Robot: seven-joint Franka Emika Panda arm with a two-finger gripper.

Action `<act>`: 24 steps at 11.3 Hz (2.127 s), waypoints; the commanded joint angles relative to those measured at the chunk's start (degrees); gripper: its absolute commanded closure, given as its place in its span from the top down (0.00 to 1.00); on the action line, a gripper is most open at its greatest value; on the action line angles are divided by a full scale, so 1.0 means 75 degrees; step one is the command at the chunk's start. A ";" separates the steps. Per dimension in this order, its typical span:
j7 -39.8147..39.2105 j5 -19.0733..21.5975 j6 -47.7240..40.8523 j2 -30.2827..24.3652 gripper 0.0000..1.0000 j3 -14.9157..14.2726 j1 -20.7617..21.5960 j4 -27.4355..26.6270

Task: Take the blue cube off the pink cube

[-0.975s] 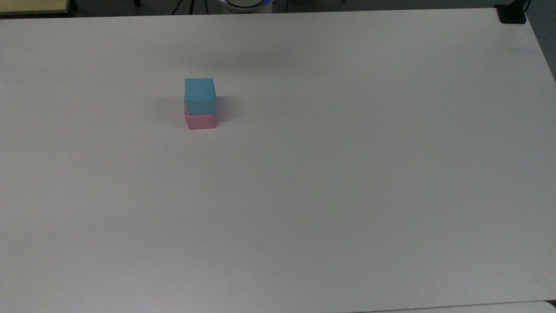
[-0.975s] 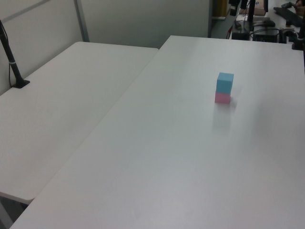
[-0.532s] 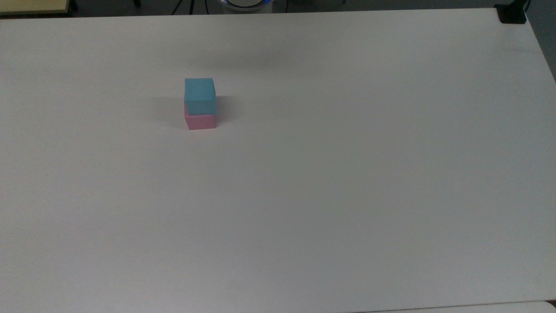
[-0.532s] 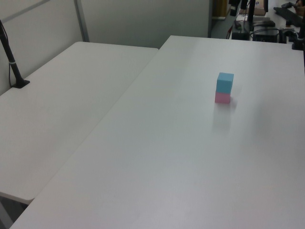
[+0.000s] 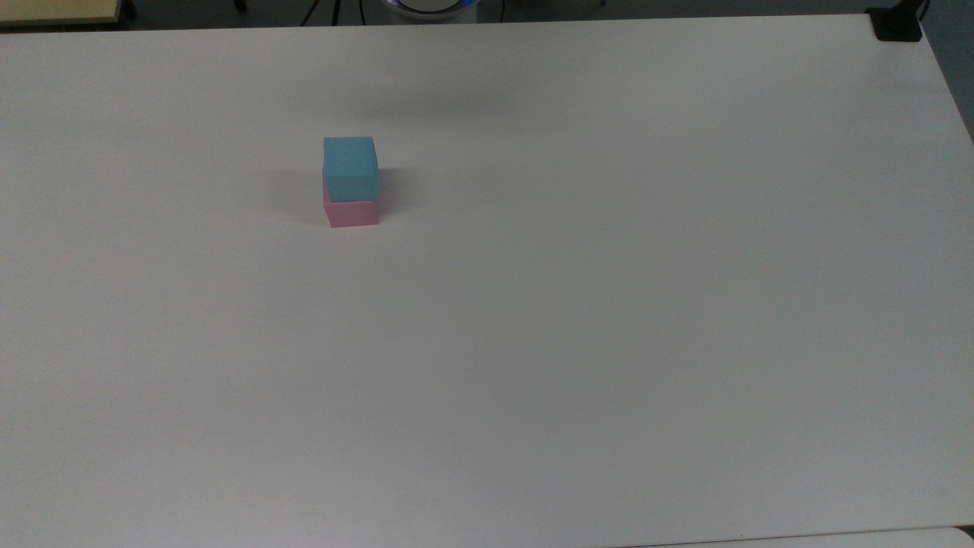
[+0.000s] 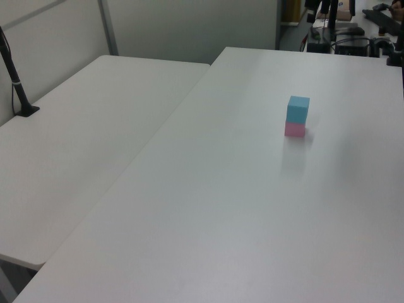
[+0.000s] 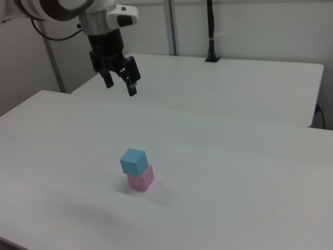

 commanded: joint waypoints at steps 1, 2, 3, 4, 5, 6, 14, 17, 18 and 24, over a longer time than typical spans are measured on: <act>-0.1360 -0.0061 -0.0030 0.0015 1.00 -0.0013 0.0088 -0.0195; -0.2401 -0.0073 -0.0146 0.0003 1.00 -0.0013 0.0042 -0.0277; -0.2980 -0.0073 -0.0298 -0.0009 1.00 -0.0013 0.0018 -0.0521; -0.3009 -0.0084 -0.0241 -0.0009 1.00 -0.0013 0.0029 -0.0779; -0.3010 -0.0073 -0.0218 0.0003 1.00 -0.0013 0.0041 -0.1037; -0.3010 -0.0073 -0.0043 0.0003 1.00 -0.0013 0.0053 -0.1376; -0.1675 -0.0084 0.2488 0.0973 1.00 0.0454 0.0264 -0.2657; -0.1231 -0.0342 0.2816 0.1291 1.00 0.0642 0.0264 -0.2680; -0.1020 -0.0551 0.2992 0.1385 1.00 0.0689 0.0322 -0.2680; -0.0223 -0.1489 0.3567 0.1515 1.00 0.0701 0.0334 -0.3031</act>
